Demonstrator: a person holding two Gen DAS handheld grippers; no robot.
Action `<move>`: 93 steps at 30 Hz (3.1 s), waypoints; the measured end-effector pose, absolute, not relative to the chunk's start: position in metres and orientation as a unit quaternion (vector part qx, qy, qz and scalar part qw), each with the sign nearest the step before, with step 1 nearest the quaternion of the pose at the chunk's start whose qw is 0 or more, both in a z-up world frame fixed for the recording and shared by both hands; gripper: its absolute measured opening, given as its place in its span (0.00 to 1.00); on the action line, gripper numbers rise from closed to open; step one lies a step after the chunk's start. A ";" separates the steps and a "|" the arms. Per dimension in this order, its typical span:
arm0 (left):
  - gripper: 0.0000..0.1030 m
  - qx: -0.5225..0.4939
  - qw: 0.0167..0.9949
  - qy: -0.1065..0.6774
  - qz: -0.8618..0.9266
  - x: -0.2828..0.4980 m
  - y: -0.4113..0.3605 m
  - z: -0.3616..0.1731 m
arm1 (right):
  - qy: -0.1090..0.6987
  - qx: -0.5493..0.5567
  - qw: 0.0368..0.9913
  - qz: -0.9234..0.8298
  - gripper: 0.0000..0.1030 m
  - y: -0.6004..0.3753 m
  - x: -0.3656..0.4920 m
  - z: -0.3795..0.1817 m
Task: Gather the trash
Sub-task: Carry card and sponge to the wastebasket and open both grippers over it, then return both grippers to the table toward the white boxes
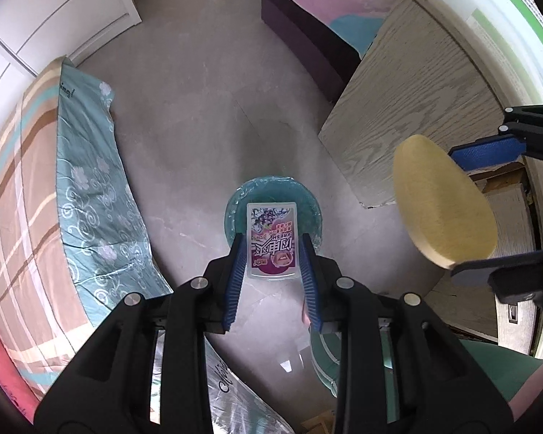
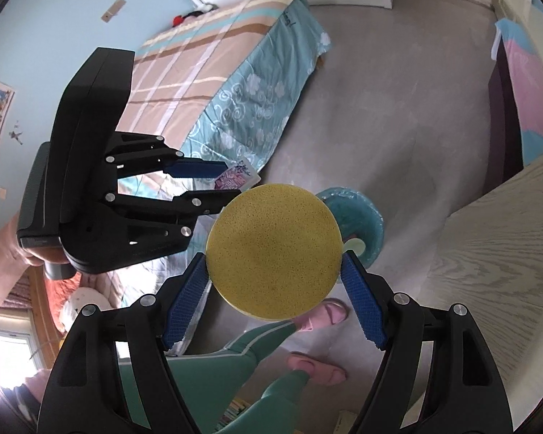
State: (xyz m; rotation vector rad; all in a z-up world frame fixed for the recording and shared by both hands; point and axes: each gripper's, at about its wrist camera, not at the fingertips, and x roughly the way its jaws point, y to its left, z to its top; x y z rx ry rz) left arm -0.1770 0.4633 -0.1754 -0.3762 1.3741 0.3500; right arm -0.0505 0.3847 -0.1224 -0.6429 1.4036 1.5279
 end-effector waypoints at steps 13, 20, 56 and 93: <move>0.48 -0.191 0.730 0.637 0.160 -0.180 0.472 -0.203 | 0.591 -0.256 0.485 0.592 0.82 0.394 -0.039 -0.140; 0.54 -0.176 0.736 0.631 0.172 -0.184 0.470 -0.191 | 0.584 -0.238 0.498 0.596 0.82 0.380 -0.028 -0.122; 0.81 0.092 0.866 0.491 -0.021 -0.038 0.230 -0.045 | 0.523 -0.036 0.746 0.411 0.82 0.017 0.084 -0.008; 0.83 0.200 0.820 0.481 -0.239 0.129 -0.049 -0.067 | 0.556 0.129 0.813 0.114 0.82 -0.266 0.124 -0.068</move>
